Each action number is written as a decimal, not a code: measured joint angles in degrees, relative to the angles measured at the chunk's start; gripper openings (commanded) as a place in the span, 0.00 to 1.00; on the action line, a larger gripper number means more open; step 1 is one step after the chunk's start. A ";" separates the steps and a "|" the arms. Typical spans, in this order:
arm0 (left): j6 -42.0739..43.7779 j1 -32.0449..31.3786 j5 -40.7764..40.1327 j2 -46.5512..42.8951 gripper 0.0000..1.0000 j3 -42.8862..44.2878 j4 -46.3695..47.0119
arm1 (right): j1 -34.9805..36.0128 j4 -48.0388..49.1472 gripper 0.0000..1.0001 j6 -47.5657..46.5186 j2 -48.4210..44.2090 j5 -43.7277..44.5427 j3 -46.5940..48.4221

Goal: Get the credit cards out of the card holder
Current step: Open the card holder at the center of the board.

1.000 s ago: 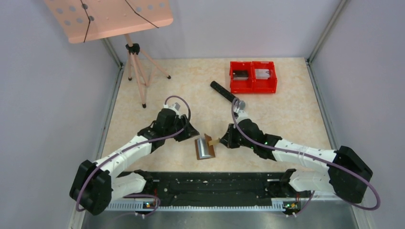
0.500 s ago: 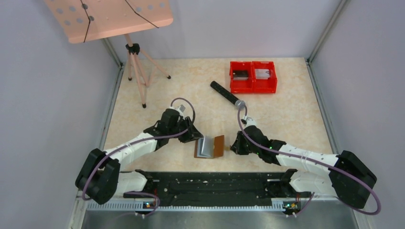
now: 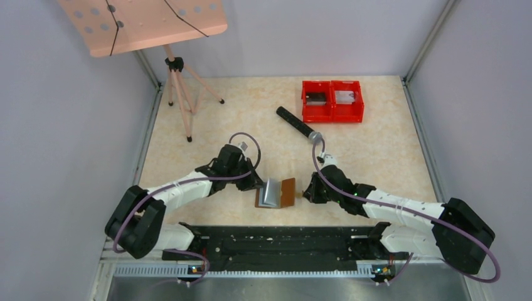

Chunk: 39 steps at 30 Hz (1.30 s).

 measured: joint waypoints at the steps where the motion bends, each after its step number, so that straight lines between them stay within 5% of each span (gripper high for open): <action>1: 0.04 -0.31 0.00 0.57 0.12 0.22 0.00 | 0.00 0.00 0.00 0.00 0.00 0.00 0.00; 7: -0.02 -3.19 0.33 3.45 0.12 1.64 0.39 | -0.04 -0.04 0.01 0.02 0.00 -0.02 0.00; 13: -1.25 -6.43 2.51 4.66 0.13 2.47 4.24 | -0.26 -1.90 0.20 0.55 -0.26 -0.59 0.98; 17: -2.73 -8.20 4.15 6.99 0.14 3.13 8.20 | -0.28 -5.01 0.25 0.61 -2.10 -1.27 4.24; 29: -3.26 -10.88 3.82 12.68 0.14 4.83 10.97 | -0.28 -2.60 0.12 0.96 -5.33 -9.35 9.57; 39: -3.08 -10.88 2.49 13.16 0.15 5.14 10.99 | -0.28 6.14 0.09 4.68 1.09 -15.32 5.66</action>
